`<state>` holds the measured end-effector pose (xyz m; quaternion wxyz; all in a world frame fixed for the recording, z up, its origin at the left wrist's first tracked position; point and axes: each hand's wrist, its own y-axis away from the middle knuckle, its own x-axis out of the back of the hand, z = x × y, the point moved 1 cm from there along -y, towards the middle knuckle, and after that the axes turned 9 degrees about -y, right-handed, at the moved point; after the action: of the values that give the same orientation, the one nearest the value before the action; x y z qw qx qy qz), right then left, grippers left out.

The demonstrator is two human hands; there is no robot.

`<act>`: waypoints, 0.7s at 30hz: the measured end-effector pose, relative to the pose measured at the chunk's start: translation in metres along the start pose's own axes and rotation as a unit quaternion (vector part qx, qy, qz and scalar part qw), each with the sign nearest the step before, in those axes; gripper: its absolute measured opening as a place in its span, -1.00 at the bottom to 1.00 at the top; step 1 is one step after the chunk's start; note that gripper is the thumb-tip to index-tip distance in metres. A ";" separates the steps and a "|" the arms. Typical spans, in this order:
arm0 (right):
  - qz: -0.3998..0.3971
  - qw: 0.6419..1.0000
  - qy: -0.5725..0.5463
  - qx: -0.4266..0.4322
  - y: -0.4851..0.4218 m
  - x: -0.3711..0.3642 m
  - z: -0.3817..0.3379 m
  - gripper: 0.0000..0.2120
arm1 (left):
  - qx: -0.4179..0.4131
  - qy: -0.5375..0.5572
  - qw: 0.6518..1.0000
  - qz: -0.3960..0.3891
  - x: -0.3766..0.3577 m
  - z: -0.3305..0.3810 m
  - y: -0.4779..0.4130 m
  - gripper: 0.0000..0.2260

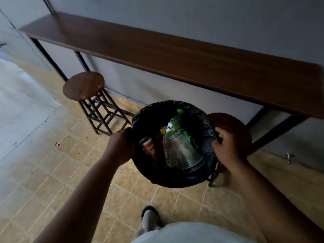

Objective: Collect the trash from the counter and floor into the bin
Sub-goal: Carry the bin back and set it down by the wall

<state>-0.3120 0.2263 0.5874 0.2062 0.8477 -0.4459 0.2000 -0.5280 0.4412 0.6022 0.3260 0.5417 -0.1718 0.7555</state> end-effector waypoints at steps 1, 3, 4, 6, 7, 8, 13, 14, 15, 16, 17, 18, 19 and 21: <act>0.013 1.000 0.011 0.001 0.005 0.022 0.010 -0.58 | -0.018 -0.007 1.000 -0.003 -0.005 0.019 0.001 -0.81; 0.038 0.998 0.050 0.010 0.014 0.067 0.034 -0.57 | -0.043 -0.029 0.999 -0.003 -0.018 0.059 0.004 -0.81; 0.048 0.997 0.067 0.009 0.019 0.090 0.047 -0.57 | -0.051 -0.037 0.998 -0.002 -0.025 0.081 0.007 -0.80; 0.071 0.994 0.080 -0.001 0.028 0.133 0.075 -0.55 | -0.070 -0.036 0.997 -0.002 -0.043 0.126 0.014 -0.78; 0.082 0.993 0.083 -0.006 0.032 0.153 0.089 -0.55 | -0.082 -0.036 0.996 -0.005 -0.053 0.148 0.018 -0.76; 0.092 0.992 0.084 -0.010 0.035 0.173 0.103 -0.55 | -0.095 -0.041 0.995 -0.009 -0.063 0.169 0.023 -0.76; 0.132 0.986 0.084 -0.050 0.055 0.261 0.170 -0.55 | -0.160 -0.045 0.985 -0.044 -0.115 0.263 0.043 -0.79; 0.139 0.985 0.083 -0.060 0.058 0.276 0.181 -0.55 | -0.182 -0.049 0.981 -0.049 -0.123 0.280 0.047 -0.80; 0.144 0.983 0.083 -0.071 0.062 0.291 0.191 -0.55 | -0.203 -0.047 0.977 -0.053 -0.131 0.298 0.051 -0.83; 0.150 0.982 0.082 -0.084 0.065 0.304 0.201 -0.55 | -0.216 -0.042 0.974 -0.061 -0.138 0.314 0.055 -0.87; 0.156 0.979 0.083 -0.098 0.068 0.318 0.211 -0.55 | -0.227 -0.034 0.971 -0.072 -0.145 0.329 0.057 -0.92; 0.162 0.977 0.085 -0.113 0.070 0.330 0.221 -0.55 | -0.237 -0.022 0.968 -0.081 -0.153 0.344 0.057 -0.95; 0.170 0.973 0.087 -0.127 0.072 0.342 0.231 -0.55 | -0.249 -0.013 0.964 -0.094 -0.163 0.357 0.056 -0.93; 0.189 0.966 0.088 -0.154 0.075 0.362 0.249 -0.55 | -0.276 -0.007 0.954 -0.115 -0.181 0.380 0.051 -0.91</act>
<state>-0.1471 -0.1878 0.5820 0.3311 0.6850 -0.6038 0.2380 -0.2572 0.1159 0.5734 0.5462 0.4519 -0.3126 0.6322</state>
